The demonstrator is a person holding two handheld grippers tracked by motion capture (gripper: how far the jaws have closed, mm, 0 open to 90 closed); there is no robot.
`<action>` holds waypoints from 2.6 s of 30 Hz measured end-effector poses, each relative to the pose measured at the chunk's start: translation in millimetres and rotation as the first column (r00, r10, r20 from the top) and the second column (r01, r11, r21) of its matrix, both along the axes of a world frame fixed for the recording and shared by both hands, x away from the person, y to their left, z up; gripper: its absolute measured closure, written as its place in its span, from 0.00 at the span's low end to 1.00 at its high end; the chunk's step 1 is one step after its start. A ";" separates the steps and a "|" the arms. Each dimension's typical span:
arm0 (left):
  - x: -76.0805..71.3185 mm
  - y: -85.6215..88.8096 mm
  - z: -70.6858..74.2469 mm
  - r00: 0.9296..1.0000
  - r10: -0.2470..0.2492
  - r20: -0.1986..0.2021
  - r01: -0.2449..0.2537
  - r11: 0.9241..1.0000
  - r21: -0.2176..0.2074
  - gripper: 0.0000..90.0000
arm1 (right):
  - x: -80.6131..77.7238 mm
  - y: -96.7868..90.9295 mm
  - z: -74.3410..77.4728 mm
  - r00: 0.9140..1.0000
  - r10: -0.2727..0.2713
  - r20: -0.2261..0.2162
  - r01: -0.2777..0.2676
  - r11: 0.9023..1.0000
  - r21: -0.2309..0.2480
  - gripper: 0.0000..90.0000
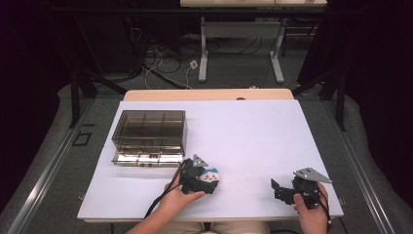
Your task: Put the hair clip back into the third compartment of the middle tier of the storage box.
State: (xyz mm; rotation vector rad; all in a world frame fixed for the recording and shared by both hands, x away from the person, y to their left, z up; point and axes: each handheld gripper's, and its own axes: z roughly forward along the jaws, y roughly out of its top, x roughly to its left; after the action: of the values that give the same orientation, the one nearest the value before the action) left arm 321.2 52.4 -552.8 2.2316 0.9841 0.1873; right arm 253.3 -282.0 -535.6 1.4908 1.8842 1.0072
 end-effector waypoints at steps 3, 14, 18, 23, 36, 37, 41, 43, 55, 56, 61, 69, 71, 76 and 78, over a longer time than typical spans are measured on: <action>-0.2 -0.1 0.3 1.000 -0.010 -0.010 0.010 1.000 0.004 0.27 | 0.0 0.2 -0.1 1.000 0.001 -0.001 -0.001 1.000 0.000 0.08; -1.9 -0.6 1.9 0.999 -0.038 -0.015 0.038 0.999 0.016 0.38 | 0.3 -0.1 -0.4 1.000 0.003 -0.003 -0.003 1.000 -0.003 0.08; -1.6 0.3 2.7 0.999 -0.044 -0.031 0.045 0.999 0.006 0.41 | 0.4 0.4 -0.6 1.000 0.001 0.000 -0.001 1.000 -0.005 0.08; -1.1 2.7 6.2 0.999 -0.048 -0.027 0.048 0.999 0.017 0.42 | 0.3 0.8 -0.6 1.000 0.001 -0.002 -0.001 1.000 -0.001 0.08; -4.1 7.3 18.0 0.999 -0.043 -0.008 0.043 0.999 -0.014 0.42 | 0.2 1.3 -0.7 1.000 0.006 -0.004 -0.006 1.000 0.005 0.08; -4.1 8.0 18.9 0.999 -0.042 0.004 0.042 0.999 -0.013 0.42 | 0.4 1.0 -0.7 1.000 0.008 -0.002 -0.008 1.000 0.001 0.08; -4.3 9.9 22.2 0.999 -0.041 0.011 0.041 0.999 -0.021 0.42 | 0.4 1.0 -0.8 1.000 0.012 -0.006 -0.012 1.000 0.000 0.08; -4.8 10.8 24.2 0.999 -0.039 0.012 0.039 0.999 -0.021 0.42 | 0.4 1.1 -0.9 1.000 0.012 -0.008 -0.012 1.000 0.002 0.08; -7.8 17.8 38.6 0.999 -0.032 0.044 0.034 0.998 -0.049 0.42 | 0.7 1.0 -1.3 1.000 0.011 -0.005 -0.011 1.000 -0.001 0.08; -7.8 18.9 40.6 0.998 -0.033 0.044 0.036 0.998 -0.051 0.42 | 0.7 1.0 -1.3 1.000 0.010 -0.005 -0.010 1.000 -0.001 0.08; -8.1 24.5 49.6 0.998 -0.023 0.062 0.028 0.997 -0.071 0.42 | 0.7 0.9 -1.3 1.000 0.008 -0.005 -0.008 1.000 0.001 0.08; -6.5 34.6 60.3 0.998 -0.013 0.064 0.018 0.996 -0.087 0.42 | 0.5 1.2 -1.2 1.000 0.007 -0.005 -0.007 1.000 0.004 0.08; -6.2 36.3 61.6 0.997 0.001 0.075 0.006 0.995 -0.095 0.42 | 0.4 0.5 -0.7 1.000 0.010 -0.008 -0.010 1.000 0.005 0.08; -5.1 42.2 65.9 0.997 0.022 0.069 -0.014 0.994 -0.110 0.42 | 0.4 0.2 -0.7 1.000 0.009 -0.007 -0.009 1.000 0.000 0.08; -4.3 45.4 67.9 0.997 0.020 0.069 -0.013 0.994 -0.109 0.42 | 0.4 0.2 -0.7 1.000 0.008 -0.007 -0.008 1.000 0.000 0.08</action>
State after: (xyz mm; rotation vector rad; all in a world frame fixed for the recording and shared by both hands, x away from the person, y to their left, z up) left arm 316.9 97.8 -484.9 2.1052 0.9527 0.2130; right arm 253.7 -281.9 -536.3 1.4899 1.8968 1.0062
